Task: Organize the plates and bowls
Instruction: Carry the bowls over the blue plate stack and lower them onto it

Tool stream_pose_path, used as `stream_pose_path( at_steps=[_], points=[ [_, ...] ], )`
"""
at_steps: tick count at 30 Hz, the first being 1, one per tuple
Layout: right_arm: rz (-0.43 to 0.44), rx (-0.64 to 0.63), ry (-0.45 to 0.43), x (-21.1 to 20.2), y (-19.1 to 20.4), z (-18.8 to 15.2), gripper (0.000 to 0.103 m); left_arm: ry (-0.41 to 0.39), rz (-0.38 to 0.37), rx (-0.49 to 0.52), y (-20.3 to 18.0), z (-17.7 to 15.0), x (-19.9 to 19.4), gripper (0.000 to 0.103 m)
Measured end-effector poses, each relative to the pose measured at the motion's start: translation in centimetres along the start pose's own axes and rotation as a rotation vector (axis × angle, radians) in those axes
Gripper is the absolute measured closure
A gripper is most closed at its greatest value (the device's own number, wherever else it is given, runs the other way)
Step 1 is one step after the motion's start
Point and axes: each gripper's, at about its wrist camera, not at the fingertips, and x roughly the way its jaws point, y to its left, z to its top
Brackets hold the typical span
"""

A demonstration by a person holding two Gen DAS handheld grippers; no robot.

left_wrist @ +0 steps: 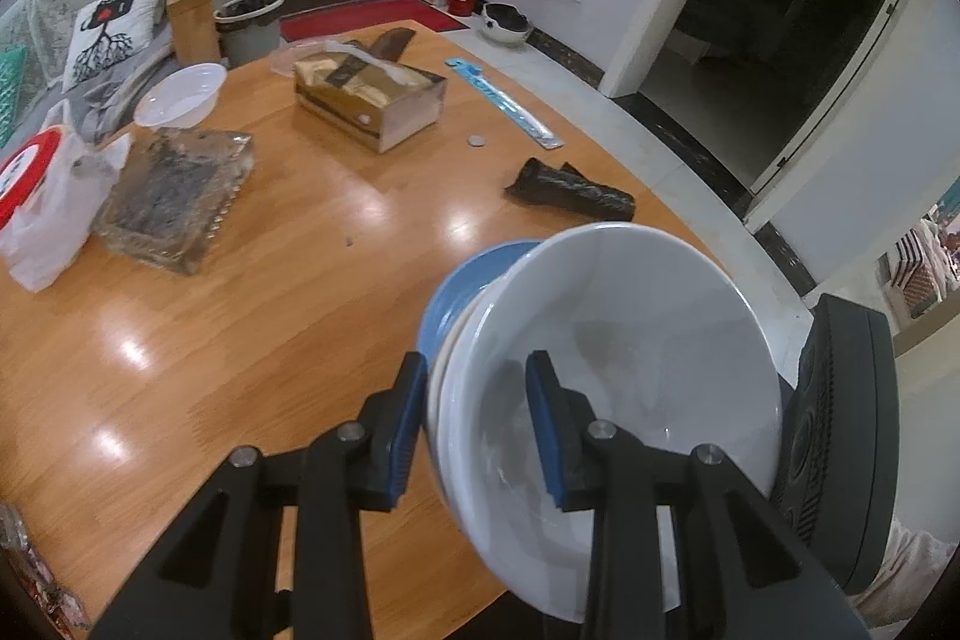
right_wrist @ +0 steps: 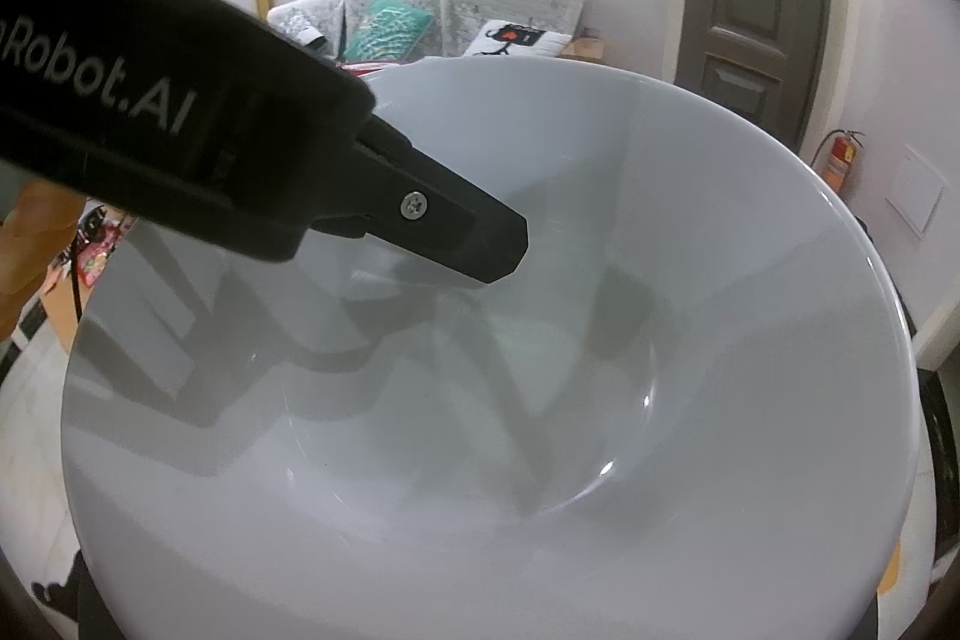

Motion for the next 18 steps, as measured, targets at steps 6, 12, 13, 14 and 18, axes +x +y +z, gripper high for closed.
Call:
stream_pose_path(
  at_steps=[6, 12, 13, 14, 18],
  points=[
    [-0.016, 0.019, 0.025, -0.7, -1.8, -0.9, 0.001, 0.013, -0.027, 0.003, -1.5, 0.9, 1.7, 0.074],
    [-0.025, 0.029, 0.049, -0.8, -2.6, -1.2, 0.001, 0.027, -0.051, -0.004, -2.2, 1.5, 3.3, 0.074],
    [-0.025, 0.031, 0.053, -0.8, -2.1, -1.1, 0.001, 0.029, -0.054, -0.006, -2.2, 1.5, 3.4, 0.074],
    [-0.026, 0.031, 0.060, -0.4, -1.8, -0.8, 0.001, 0.033, -0.058, -0.008, -2.2, 1.6, 3.7, 0.074],
    [-0.026, 0.038, 0.078, -0.5, -2.1, -0.3, 0.001, 0.042, -0.070, -0.016, -2.4, 1.8, 4.6, 0.074]
  ],
)
